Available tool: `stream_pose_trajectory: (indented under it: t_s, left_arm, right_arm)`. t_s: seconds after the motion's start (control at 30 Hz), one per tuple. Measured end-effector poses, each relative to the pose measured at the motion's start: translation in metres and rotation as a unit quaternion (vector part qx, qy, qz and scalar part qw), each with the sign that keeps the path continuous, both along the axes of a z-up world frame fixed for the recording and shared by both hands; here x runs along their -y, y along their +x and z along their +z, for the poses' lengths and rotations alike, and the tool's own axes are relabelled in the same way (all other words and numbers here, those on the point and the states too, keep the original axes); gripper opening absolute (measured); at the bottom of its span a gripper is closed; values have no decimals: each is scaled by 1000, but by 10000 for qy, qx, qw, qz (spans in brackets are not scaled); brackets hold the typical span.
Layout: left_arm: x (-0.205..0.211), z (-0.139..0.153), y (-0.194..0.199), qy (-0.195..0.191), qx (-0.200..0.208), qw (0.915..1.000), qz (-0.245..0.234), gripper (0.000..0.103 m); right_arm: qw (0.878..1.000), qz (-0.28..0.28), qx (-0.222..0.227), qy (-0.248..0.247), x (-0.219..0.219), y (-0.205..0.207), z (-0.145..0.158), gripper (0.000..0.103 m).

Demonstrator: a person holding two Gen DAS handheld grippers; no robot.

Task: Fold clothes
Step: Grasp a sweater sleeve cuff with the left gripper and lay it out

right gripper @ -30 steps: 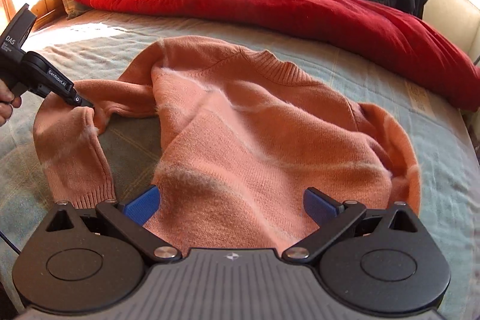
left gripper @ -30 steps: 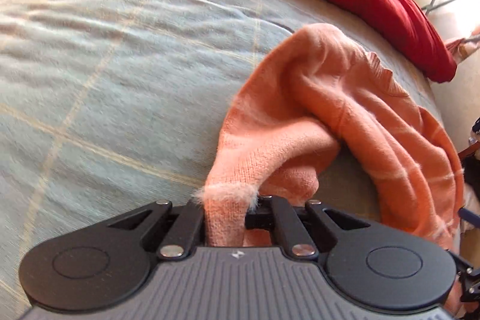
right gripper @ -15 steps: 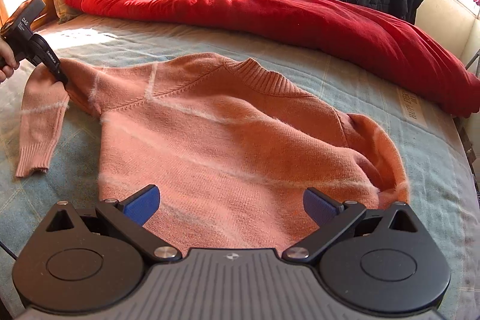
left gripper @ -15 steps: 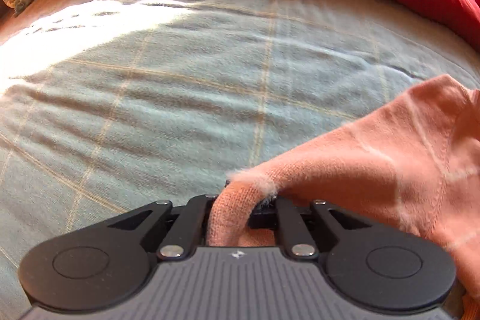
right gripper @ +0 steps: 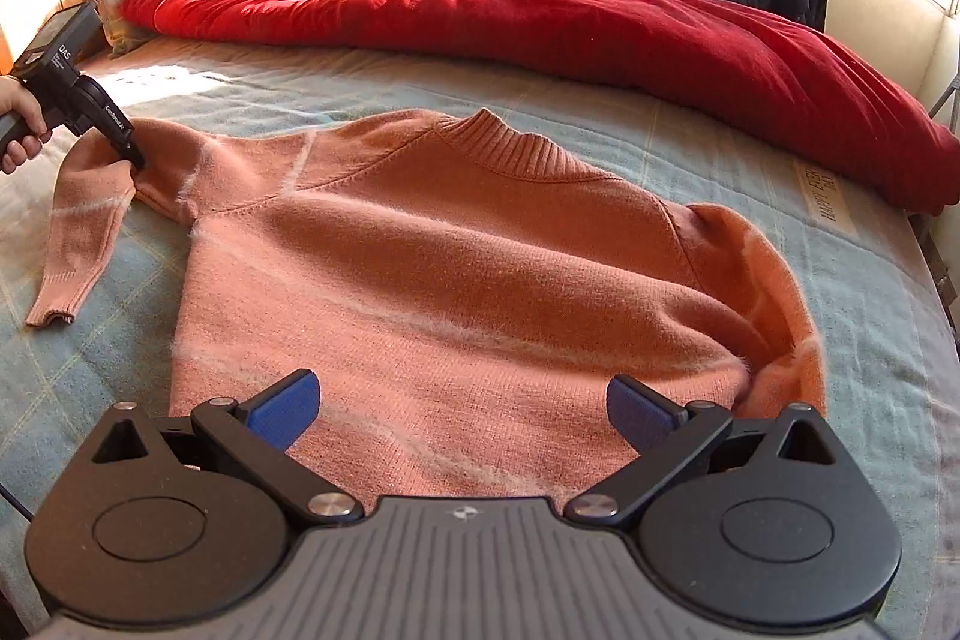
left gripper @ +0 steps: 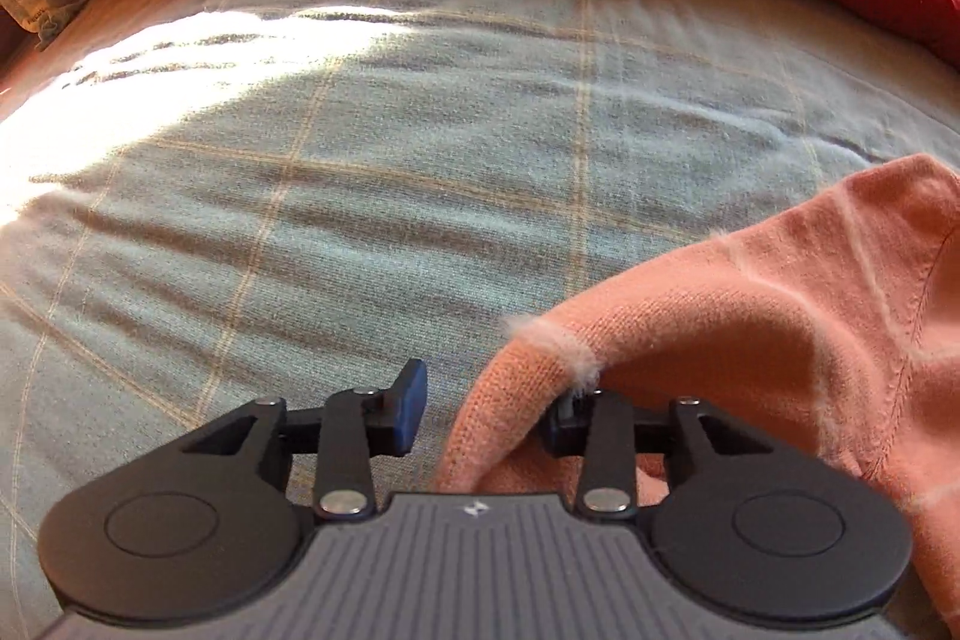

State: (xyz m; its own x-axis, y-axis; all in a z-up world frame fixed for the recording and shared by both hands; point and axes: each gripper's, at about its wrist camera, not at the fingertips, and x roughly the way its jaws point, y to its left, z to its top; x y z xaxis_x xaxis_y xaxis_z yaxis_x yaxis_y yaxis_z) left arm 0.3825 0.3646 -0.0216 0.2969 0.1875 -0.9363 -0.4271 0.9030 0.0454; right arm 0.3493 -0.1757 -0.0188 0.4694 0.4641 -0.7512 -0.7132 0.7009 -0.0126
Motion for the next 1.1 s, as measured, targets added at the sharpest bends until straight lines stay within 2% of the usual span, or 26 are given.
stream_pose_trajectory:
  t_s: [0.17, 0.27, 0.37, 0.47, 0.5, 0.63, 0.7, 0.77, 0.9, 1.0, 1.1]
  left_arm:
    - [0, 13, -49, -408, 284, 9981, 375, 53]
    - [4, 8, -84, -974, 604, 9900, 818, 56]
    - [18, -9, -108, -1350, 721, 9832, 996, 62]
    - [31, -31, -122, -1373, 695, 9820, 1100, 61]
    - [35, -31, -128, -1321, 866, 9807, 1153, 61]
    - [39, -31, -136, -1764, 1244, 9683, 1258, 63]
    - [37, -33, -136, -1789, 1253, 9694, 1117, 63]
    - [30, -38, -138, -1932, 1347, 9654, 1123, 61]
    - [8, -48, -136, -1929, 1769, 9601, 986, 59]
    - [4, -46, -138, -2143, 1886, 9509, 1199, 59]
    - [15, -50, -149, -2661, 1975, 9369, 1116, 57]
  right_arm:
    - [9999, 8, -51, 94, -4, 4, 2, 103]
    - [9999, 55, -85, 135, -7, 5, 3, 103]
    - [9998, 148, -85, 139, -11, 3, 3, 103]
    - [9996, 256, -81, 127, -16, 1, 3, 103]
    - [9995, 285, -89, 113, -16, 0, 3, 103]
    - [9992, 372, -117, 68, -19, -3, 2, 103]
    - [9991, 397, -143, 59, -21, -4, 0, 103]
    - [9990, 405, -177, 62, -23, -6, -1, 103]
    - [9988, 441, -217, 36, -27, -10, -3, 103]
    - [9988, 455, -195, 4, -29, -12, -4, 103]
    - [9988, 390, -286, 43, -30, -12, -4, 103]
